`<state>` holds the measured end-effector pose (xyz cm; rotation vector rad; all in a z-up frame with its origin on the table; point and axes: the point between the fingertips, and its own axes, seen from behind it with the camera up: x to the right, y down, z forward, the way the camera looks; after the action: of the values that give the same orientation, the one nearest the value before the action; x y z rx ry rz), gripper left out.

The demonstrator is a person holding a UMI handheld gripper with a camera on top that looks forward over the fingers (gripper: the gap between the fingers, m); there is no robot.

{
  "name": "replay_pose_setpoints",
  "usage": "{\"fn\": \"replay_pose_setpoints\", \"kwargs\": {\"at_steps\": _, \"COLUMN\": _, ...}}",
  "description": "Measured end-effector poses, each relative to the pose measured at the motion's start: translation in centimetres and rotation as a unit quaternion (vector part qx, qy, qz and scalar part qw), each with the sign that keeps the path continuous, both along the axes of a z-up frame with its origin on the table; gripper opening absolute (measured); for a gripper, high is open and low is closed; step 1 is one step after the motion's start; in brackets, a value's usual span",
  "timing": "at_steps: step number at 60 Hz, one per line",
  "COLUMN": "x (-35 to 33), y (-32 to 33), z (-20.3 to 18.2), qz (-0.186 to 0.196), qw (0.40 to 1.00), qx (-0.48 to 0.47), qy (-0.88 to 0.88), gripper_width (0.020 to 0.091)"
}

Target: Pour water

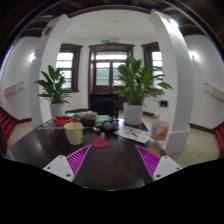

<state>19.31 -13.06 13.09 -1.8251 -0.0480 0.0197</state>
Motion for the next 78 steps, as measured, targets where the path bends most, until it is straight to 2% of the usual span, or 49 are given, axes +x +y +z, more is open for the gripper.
{"fn": "replay_pose_setpoints", "kwargs": {"at_steps": 7, "x": 7.1, "y": 0.1, "z": -2.5, "qz": -0.044, "qw": 0.999, "qx": -0.003, "qy": -0.001, "gripper_width": 0.0859}}
{"fn": "replay_pose_setpoints", "kwargs": {"at_steps": 16, "x": 13.1, "y": 2.8, "z": -1.3, "qz": -0.089, "qw": 0.996, "qx": 0.031, "qy": -0.002, "gripper_width": 0.0848}}
{"fn": "replay_pose_setpoints", "kwargs": {"at_steps": 23, "x": 15.0, "y": 6.0, "z": -0.6, "qz": -0.089, "qw": 0.995, "qx": 0.049, "qy": 0.01, "gripper_width": 0.0849}}
{"fn": "replay_pose_setpoints", "kwargs": {"at_steps": 33, "x": 15.9, "y": 9.7, "z": -0.5, "qz": -0.068, "qw": 0.997, "qx": 0.046, "qy": 0.003, "gripper_width": 0.0829}}
{"fn": "replay_pose_setpoints", "kwargs": {"at_steps": 36, "x": 15.8, "y": 10.4, "z": -0.2, "qz": -0.063, "qw": 0.997, "qx": 0.052, "qy": 0.0, "gripper_width": 0.0787}}
{"fn": "replay_pose_setpoints", "kwargs": {"at_steps": 38, "x": 15.9, "y": 10.8, "z": 0.0, "qz": -0.063, "qw": 0.996, "qx": 0.057, "qy": -0.004, "gripper_width": 0.0708}}
{"fn": "replay_pose_setpoints", "kwargs": {"at_steps": 39, "x": 15.9, "y": 11.0, "z": 0.1, "qz": -0.062, "qw": 0.996, "qx": 0.059, "qy": -0.007, "gripper_width": 0.072}}
{"fn": "replay_pose_setpoints", "kwargs": {"at_steps": 40, "x": 15.9, "y": 11.2, "z": 0.2, "qz": -0.062, "qw": 0.996, "qx": 0.061, "qy": -0.01, "gripper_width": 0.0652}}
{"fn": "replay_pose_setpoints", "kwargs": {"at_steps": 43, "x": 15.9, "y": 11.4, "z": 0.2, "qz": -0.06, "qw": 0.996, "qx": 0.062, "qy": -0.022, "gripper_width": 0.0574}}
{"fn": "replay_pose_setpoints", "kwargs": {"at_steps": 44, "x": 15.8, "y": 11.6, "z": 0.2, "qz": -0.058, "qw": 0.996, "qx": 0.063, "qy": -0.024, "gripper_width": 0.0524}}
{"fn": "replay_pose_setpoints", "kwargs": {"at_steps": 50, "x": 16.1, "y": 11.8, "z": 0.5, "qz": -0.061, "qw": 0.996, "qx": 0.068, "qy": -0.017, "gripper_width": 0.0465}}
{"fn": "replay_pose_setpoints", "kwargs": {"at_steps": 55, "x": 15.5, "y": 11.6, "z": 0.4, "qz": -0.059, "qw": 0.995, "qx": 0.075, "qy": -0.023, "gripper_width": 0.0363}}
{"fn": "replay_pose_setpoints", "kwargs": {"at_steps": 59, "x": 15.4, "y": 11.6, "z": 0.3, "qz": -0.06, "qw": 0.995, "qx": 0.075, "qy": -0.026, "gripper_width": 0.0329}}
{"fn": "replay_pose_setpoints", "kwargs": {"at_steps": 70, "x": 15.2, "y": 11.9, "z": 0.3, "qz": -0.059, "qw": 0.996, "qx": 0.057, "qy": -0.042, "gripper_width": 0.033}}
{"fn": "replay_pose_setpoints", "kwargs": {"at_steps": 78, "x": 13.5, "y": 12.6, "z": 1.4, "qz": -0.043, "qw": 0.988, "qx": 0.051, "qy": -0.136, "gripper_width": 0.033}}
